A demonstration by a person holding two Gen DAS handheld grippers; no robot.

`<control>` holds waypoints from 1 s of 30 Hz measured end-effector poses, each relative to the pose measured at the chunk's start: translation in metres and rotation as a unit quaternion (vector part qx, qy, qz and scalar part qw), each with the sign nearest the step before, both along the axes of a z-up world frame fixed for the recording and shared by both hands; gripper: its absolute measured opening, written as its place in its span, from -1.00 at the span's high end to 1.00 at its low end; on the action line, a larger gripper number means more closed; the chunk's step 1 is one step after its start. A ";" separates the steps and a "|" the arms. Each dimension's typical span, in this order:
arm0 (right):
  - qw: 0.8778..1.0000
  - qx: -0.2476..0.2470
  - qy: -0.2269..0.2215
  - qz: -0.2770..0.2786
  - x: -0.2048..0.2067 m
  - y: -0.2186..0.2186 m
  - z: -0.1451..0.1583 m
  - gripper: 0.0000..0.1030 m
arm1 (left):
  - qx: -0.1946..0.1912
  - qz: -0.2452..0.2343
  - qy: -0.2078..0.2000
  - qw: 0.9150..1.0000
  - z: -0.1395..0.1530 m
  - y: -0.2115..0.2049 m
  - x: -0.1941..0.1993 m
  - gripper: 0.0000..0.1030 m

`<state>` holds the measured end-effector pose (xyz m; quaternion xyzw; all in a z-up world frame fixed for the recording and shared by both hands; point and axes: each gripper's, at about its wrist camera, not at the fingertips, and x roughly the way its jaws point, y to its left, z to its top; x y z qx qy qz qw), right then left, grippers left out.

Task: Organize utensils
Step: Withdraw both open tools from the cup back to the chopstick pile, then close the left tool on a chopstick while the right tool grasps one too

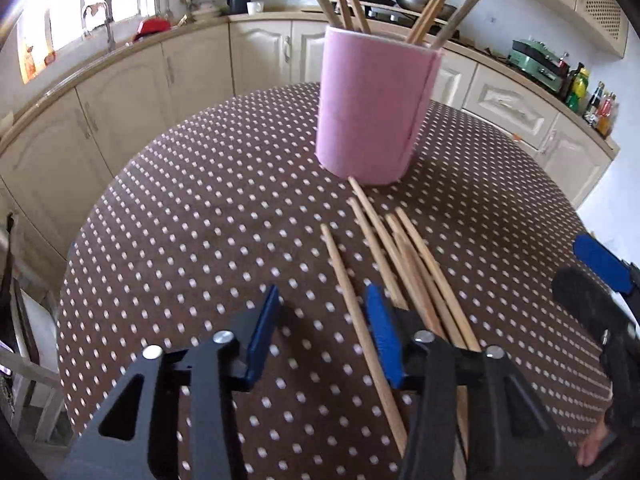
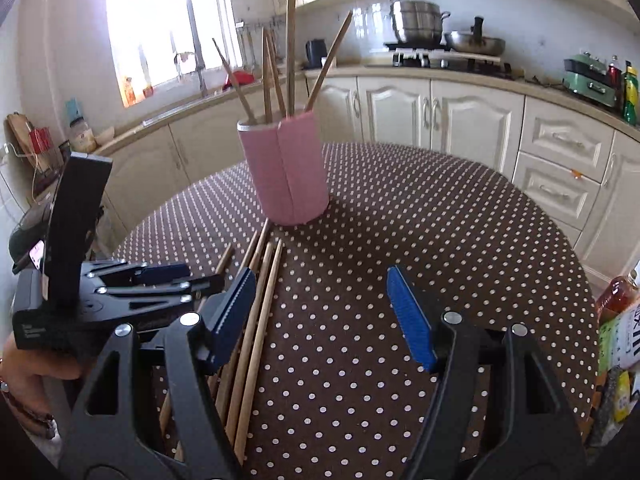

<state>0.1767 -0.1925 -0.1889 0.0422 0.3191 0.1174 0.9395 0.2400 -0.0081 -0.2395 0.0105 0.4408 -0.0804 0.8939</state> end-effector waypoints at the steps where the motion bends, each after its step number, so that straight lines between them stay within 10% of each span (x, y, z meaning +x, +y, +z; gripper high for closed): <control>1: 1.000 -0.005 0.012 0.003 0.004 0.003 -0.003 -0.32 | 0.010 0.002 0.000 1.000 -0.001 -0.002 0.002 0.26; 8: 0.996 -0.046 0.066 0.030 0.035 0.030 -0.018 -0.05 | 0.000 0.009 -0.002 1.000 -0.002 0.009 0.013 0.71; 11: 0.994 -0.051 0.090 0.044 0.049 0.040 -0.024 0.32 | -0.002 0.002 -0.005 1.000 -0.002 0.014 0.012 0.72; 25: 0.989 -0.078 0.112 0.055 0.069 0.065 -0.033 0.34 | -0.013 -0.014 -0.008 1.000 -0.001 0.020 0.007 0.73; 30: 0.987 -0.094 0.118 0.053 0.072 0.072 -0.039 0.66 | -0.006 -0.018 -0.009 1.000 0.001 0.020 0.010 0.73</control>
